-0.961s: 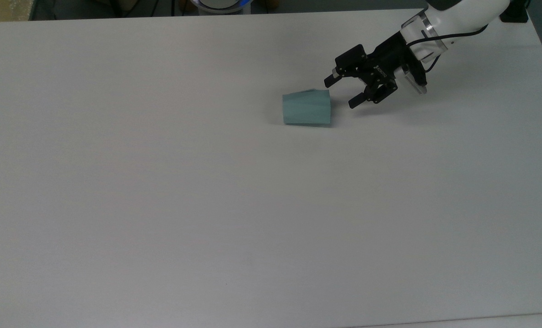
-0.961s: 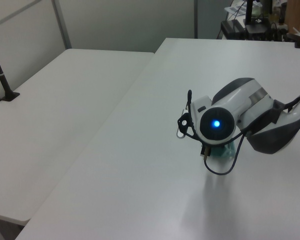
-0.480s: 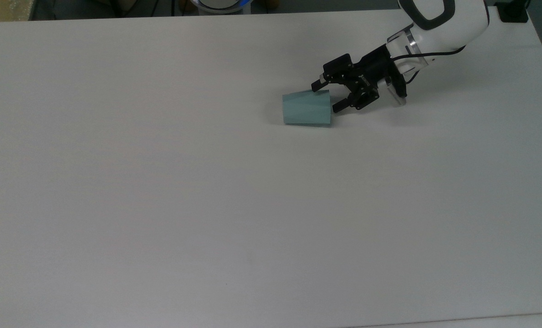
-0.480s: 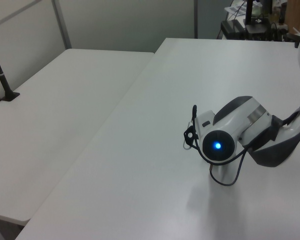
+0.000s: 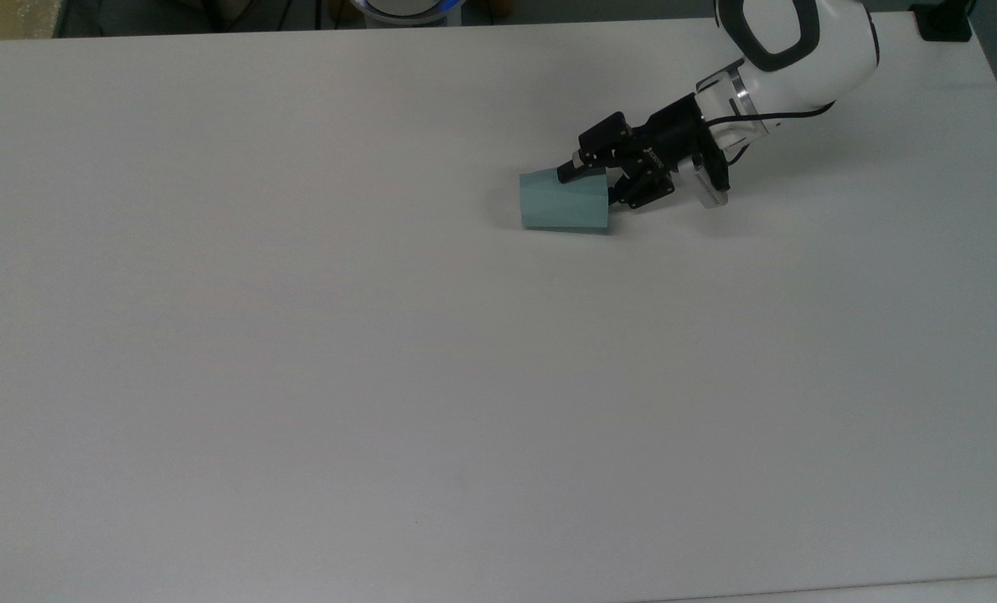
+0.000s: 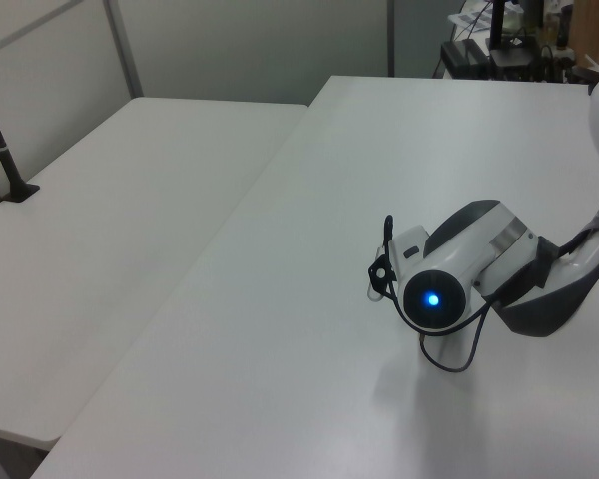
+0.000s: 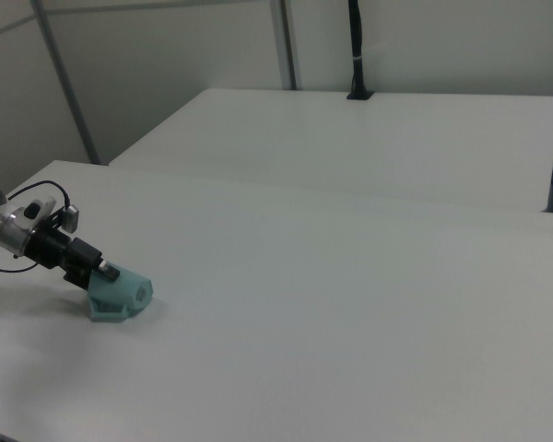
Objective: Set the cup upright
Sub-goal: 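Lower the gripper onto the cup's base and close on it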
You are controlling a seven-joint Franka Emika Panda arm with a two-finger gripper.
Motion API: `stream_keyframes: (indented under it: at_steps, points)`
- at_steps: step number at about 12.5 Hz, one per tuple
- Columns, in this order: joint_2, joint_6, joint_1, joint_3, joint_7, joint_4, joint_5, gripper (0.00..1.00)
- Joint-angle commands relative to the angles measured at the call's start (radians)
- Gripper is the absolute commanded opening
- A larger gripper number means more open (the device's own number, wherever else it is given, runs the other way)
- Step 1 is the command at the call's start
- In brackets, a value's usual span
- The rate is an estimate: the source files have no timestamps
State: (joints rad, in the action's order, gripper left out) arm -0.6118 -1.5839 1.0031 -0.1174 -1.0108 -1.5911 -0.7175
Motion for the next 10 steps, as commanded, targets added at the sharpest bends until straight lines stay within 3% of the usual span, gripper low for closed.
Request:
stream_keyframes:
  at_steps: [1, 2, 6, 10]
  points:
    - [0.001, -0.031, -0.011, 0.007, -0.031, -0.035, -0.036, 0.15]
    - [0.0, -0.031, -0.014, 0.007, -0.035, -0.038, -0.037, 0.0]
    - [0.0, -0.054, -0.017, 0.007, -0.028, -0.081, -0.051, 0.0]
    - [0.041, -0.054, -0.038, 0.007, -0.023, -0.066, -0.04, 0.0]
